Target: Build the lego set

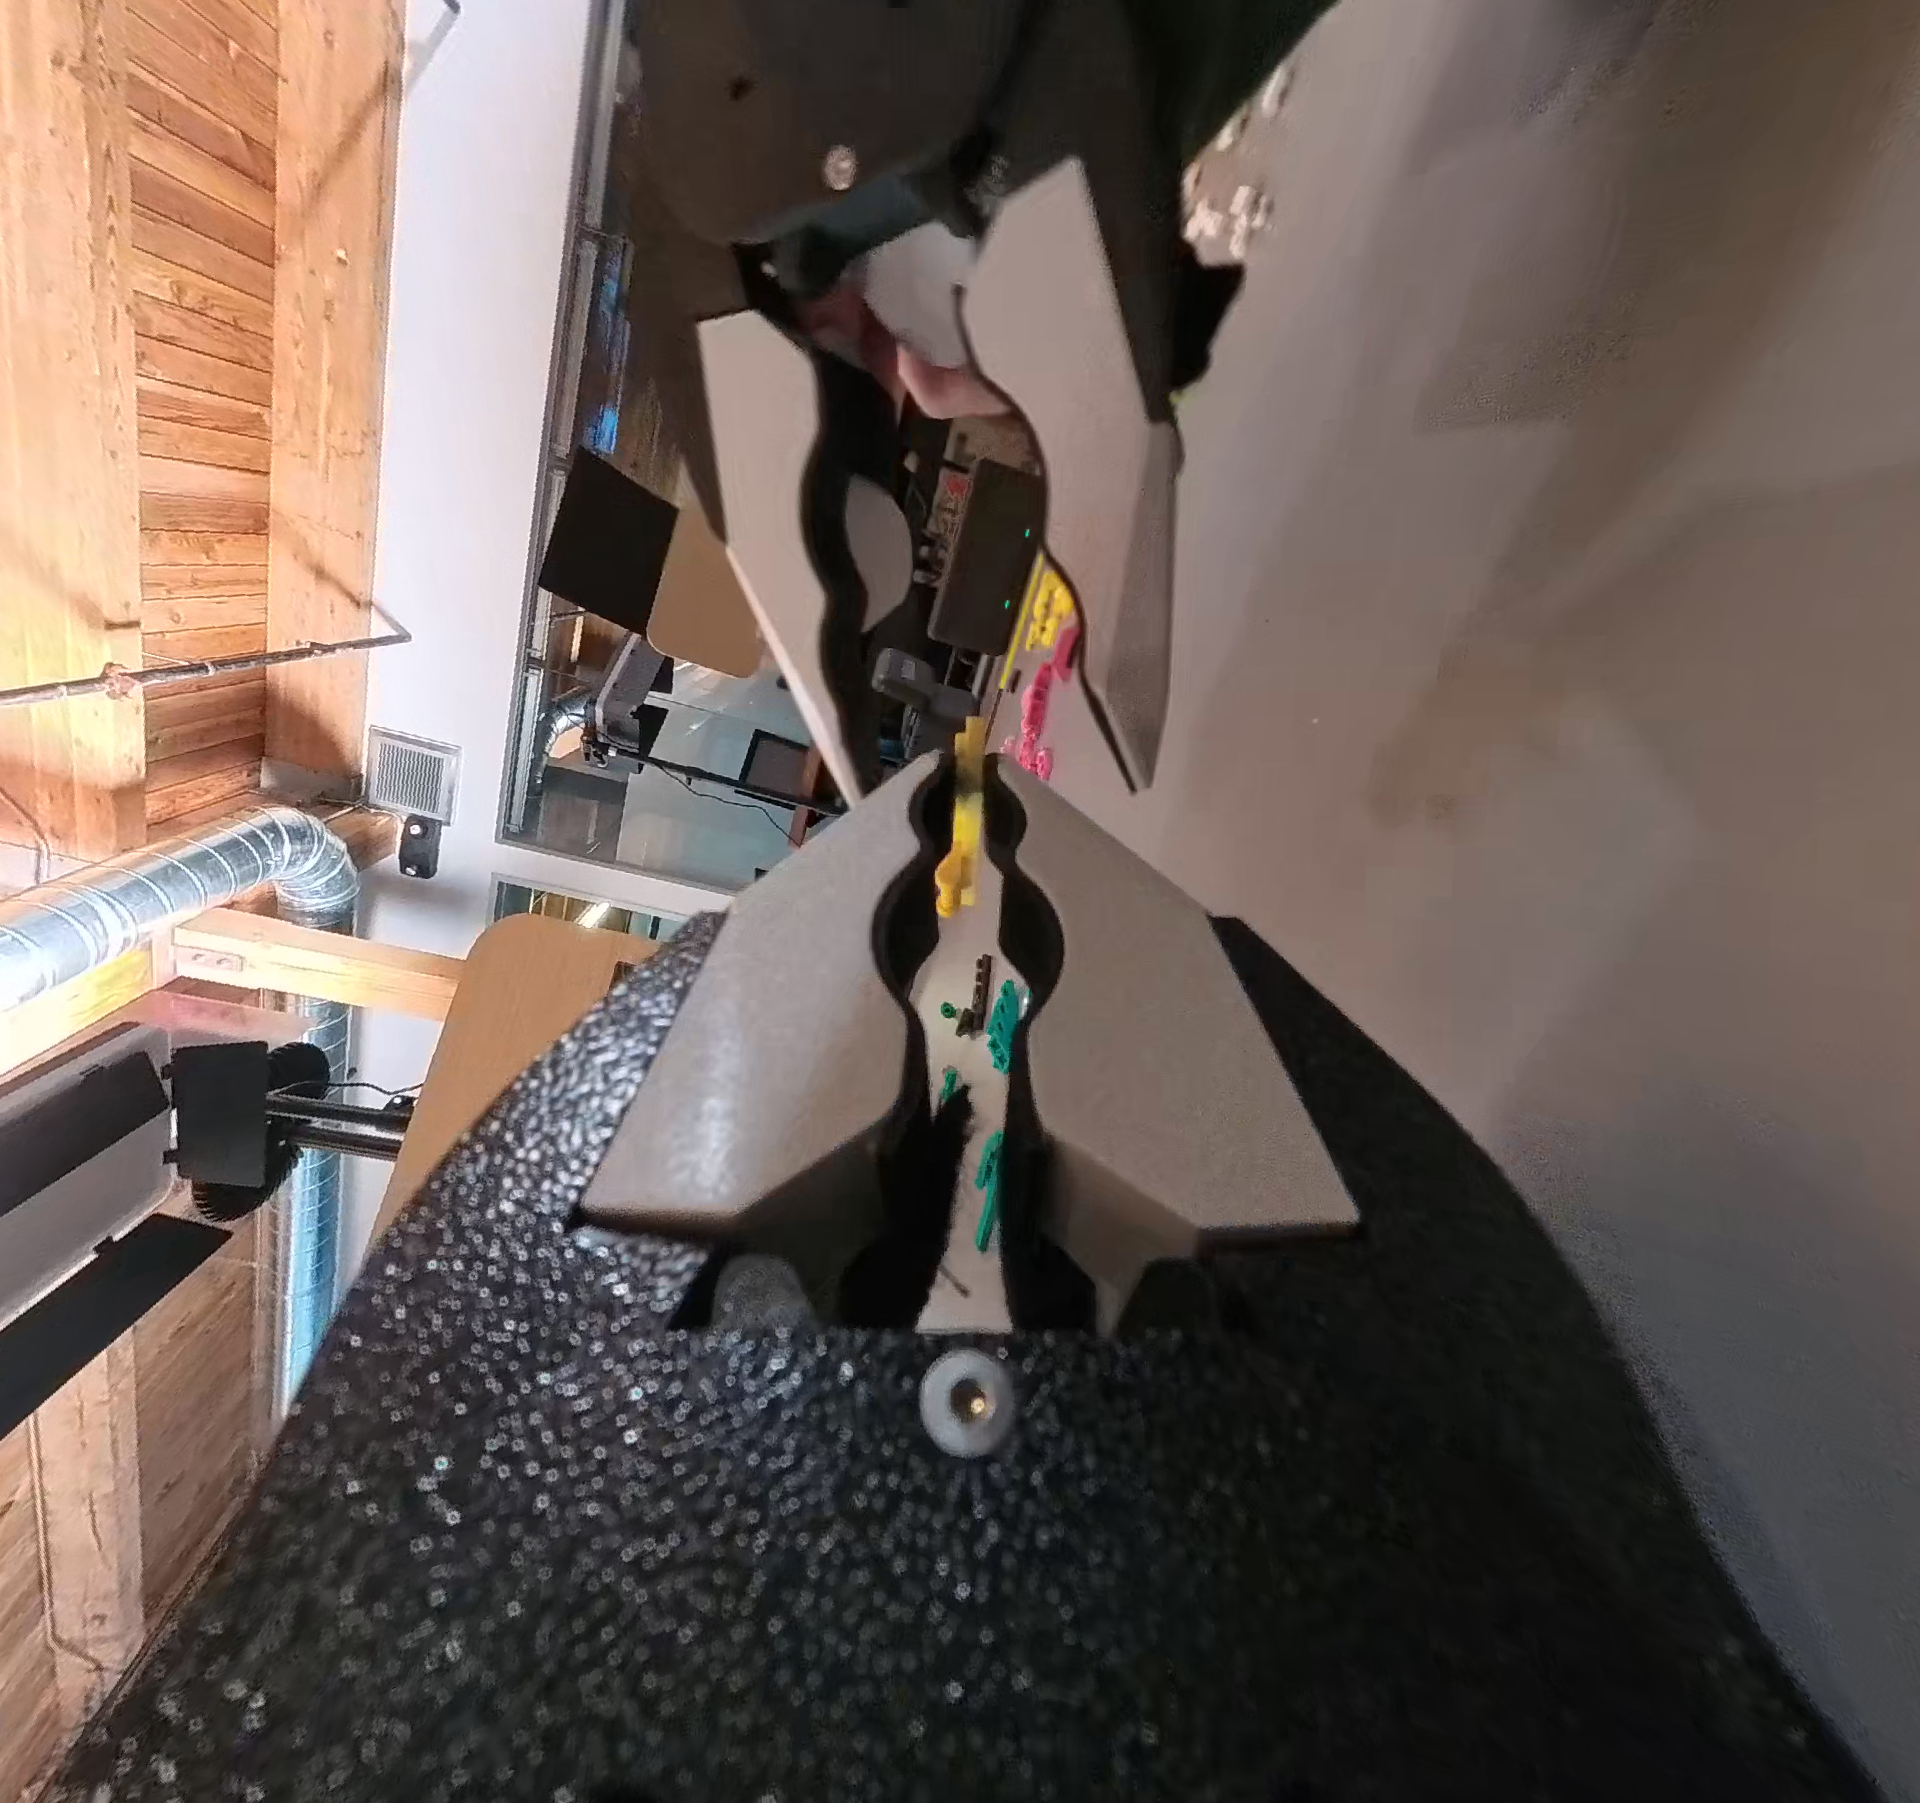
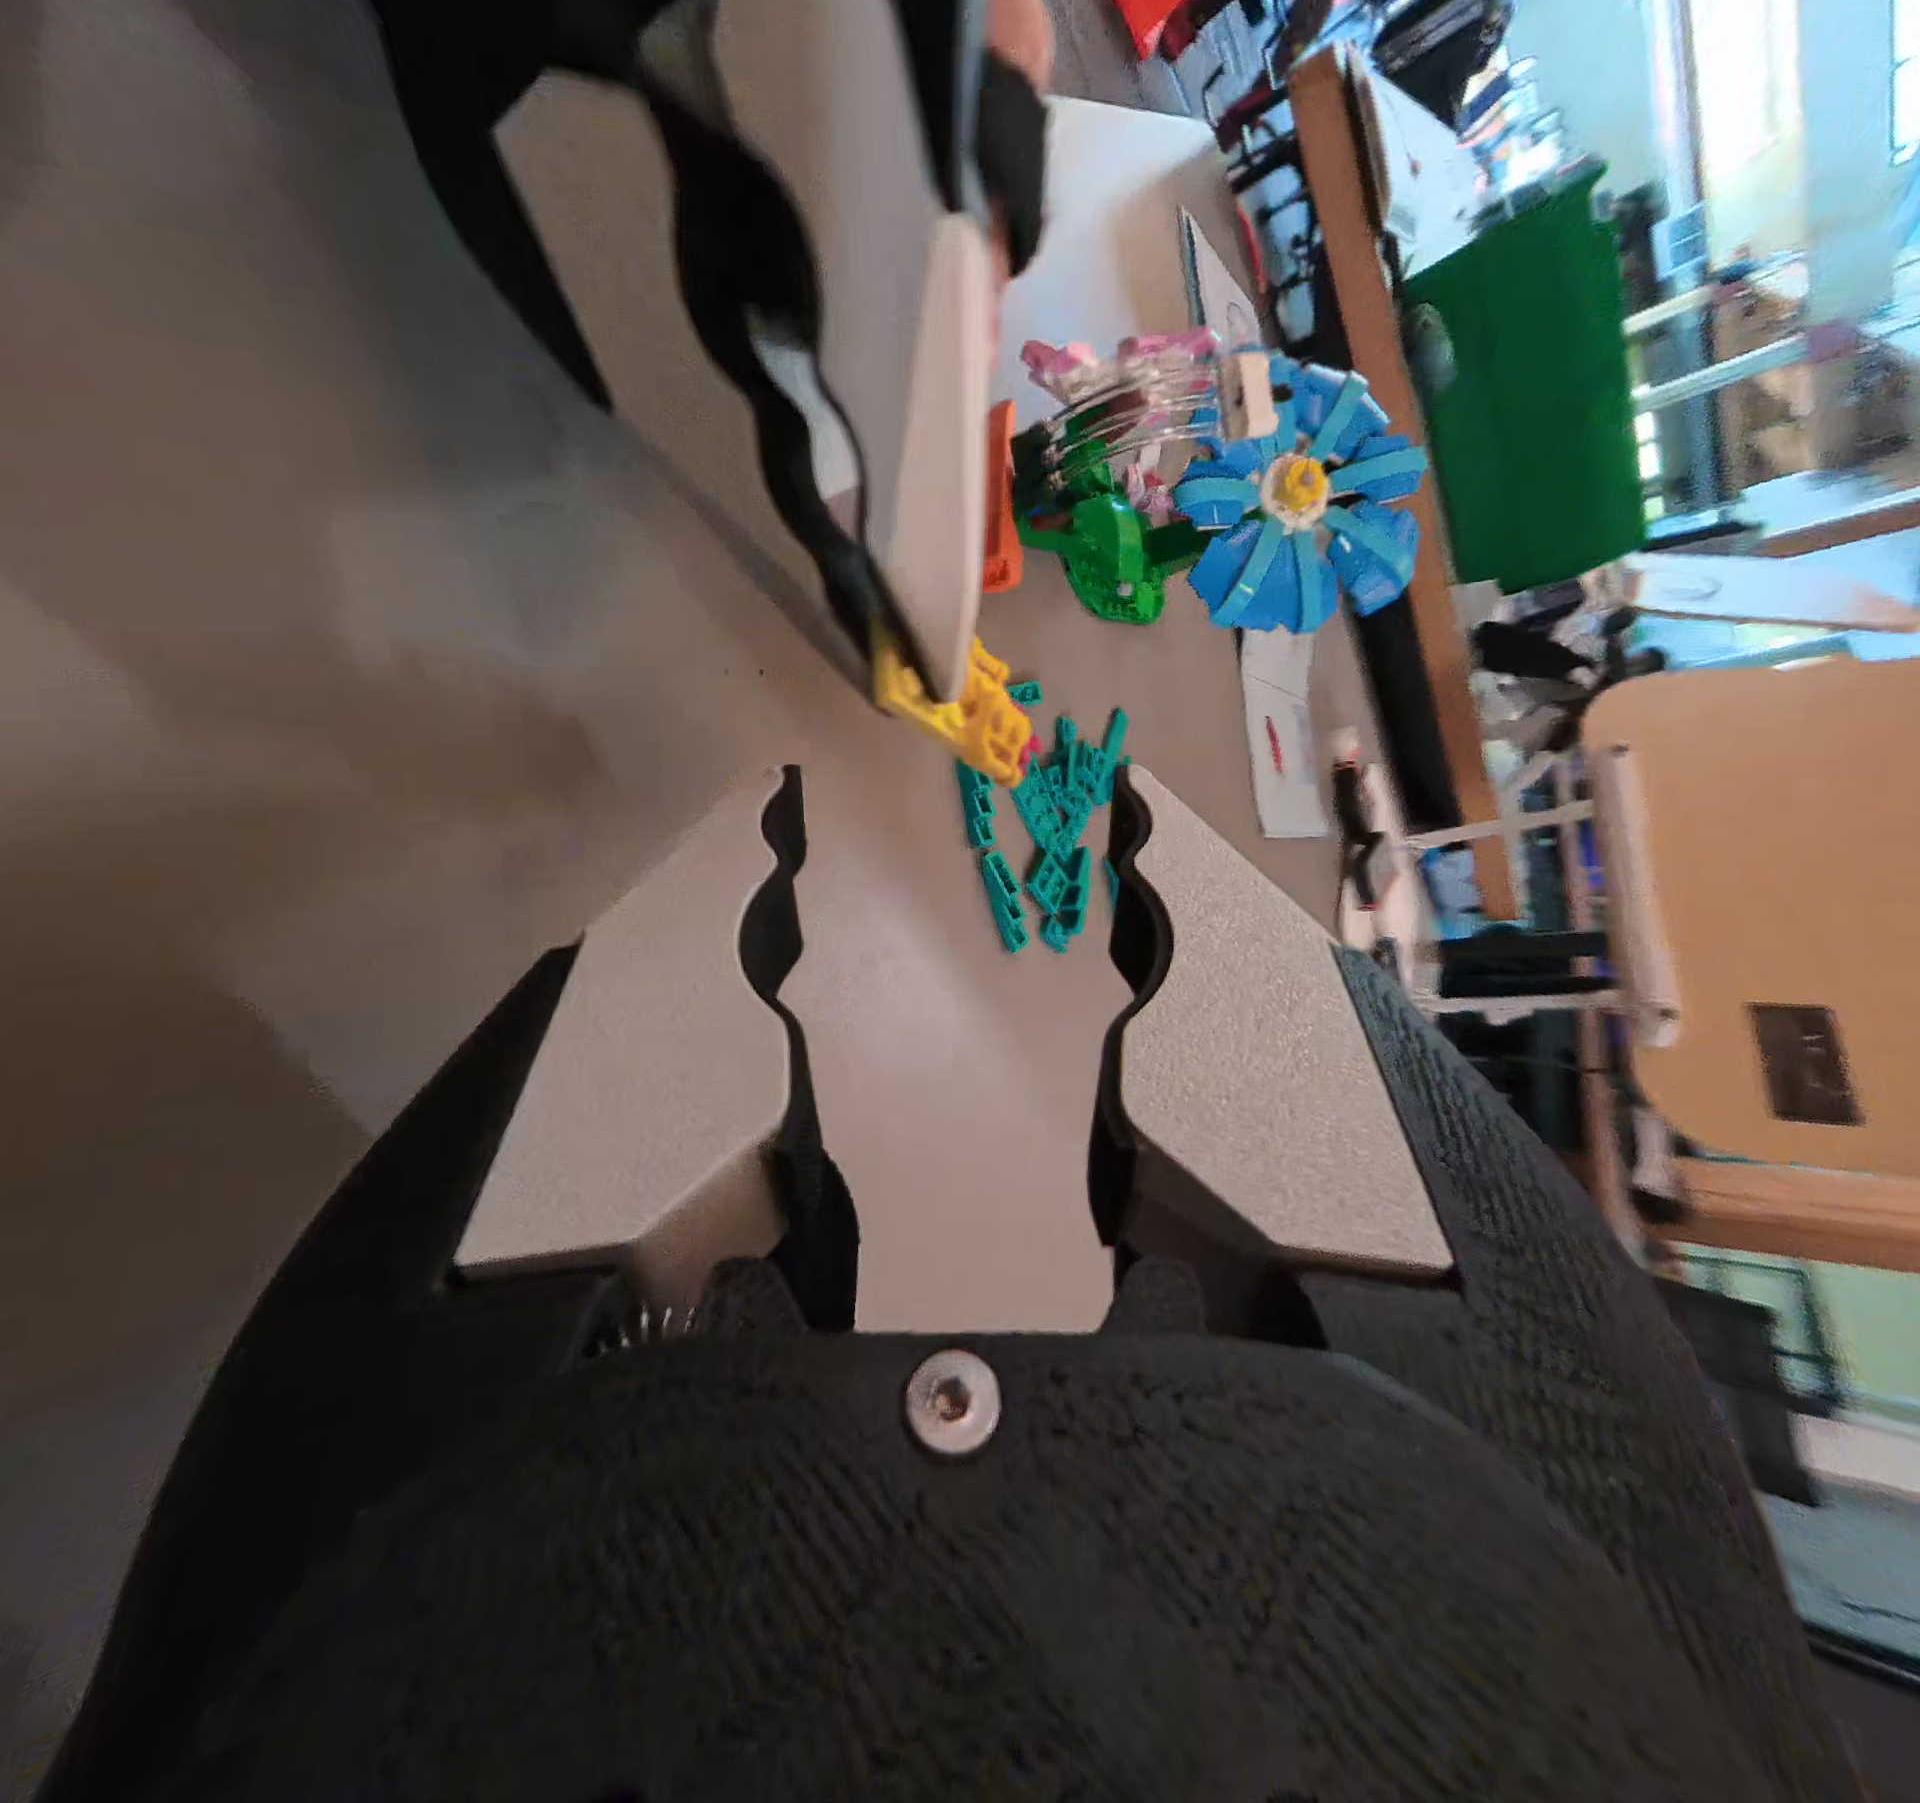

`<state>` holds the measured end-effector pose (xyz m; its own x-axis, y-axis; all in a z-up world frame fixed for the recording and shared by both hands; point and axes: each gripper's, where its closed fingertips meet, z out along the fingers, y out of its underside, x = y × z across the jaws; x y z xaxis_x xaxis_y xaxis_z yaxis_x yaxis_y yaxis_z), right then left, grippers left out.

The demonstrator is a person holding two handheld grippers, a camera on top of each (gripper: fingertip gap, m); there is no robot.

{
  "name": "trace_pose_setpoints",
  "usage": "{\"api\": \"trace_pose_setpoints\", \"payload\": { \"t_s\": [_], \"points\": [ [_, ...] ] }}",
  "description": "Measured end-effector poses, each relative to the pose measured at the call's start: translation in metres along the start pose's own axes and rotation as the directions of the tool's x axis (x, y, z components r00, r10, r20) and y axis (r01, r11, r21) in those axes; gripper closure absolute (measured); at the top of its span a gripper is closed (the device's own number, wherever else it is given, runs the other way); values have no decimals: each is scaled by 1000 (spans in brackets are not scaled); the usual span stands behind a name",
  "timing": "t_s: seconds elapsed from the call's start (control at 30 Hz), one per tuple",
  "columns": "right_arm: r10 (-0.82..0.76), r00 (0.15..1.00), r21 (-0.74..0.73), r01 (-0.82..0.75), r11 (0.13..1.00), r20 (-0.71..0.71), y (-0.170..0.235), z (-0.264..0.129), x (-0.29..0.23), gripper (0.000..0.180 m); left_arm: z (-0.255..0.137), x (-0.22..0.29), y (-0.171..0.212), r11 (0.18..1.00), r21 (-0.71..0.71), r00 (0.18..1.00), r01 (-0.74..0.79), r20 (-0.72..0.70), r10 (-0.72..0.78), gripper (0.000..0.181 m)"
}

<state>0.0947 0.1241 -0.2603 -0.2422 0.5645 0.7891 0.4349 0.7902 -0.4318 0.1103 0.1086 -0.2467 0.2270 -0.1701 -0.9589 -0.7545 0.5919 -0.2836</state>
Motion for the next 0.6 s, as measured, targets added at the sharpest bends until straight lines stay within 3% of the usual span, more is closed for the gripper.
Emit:
{"api": "trace_pose_setpoints", "payload": {
  "t_s": [0.17,0.6],
  "points": [
    [-178,973,-35,175,984,-146,-4,9,4,132,1,1,0,1000,1,1000,0,-7,0,178],
    [-232,960,-62,224,973,-159,-4,10,1,166,0,3,-1,1000,5,1000,11,-26,-11,178]
  ]
}}
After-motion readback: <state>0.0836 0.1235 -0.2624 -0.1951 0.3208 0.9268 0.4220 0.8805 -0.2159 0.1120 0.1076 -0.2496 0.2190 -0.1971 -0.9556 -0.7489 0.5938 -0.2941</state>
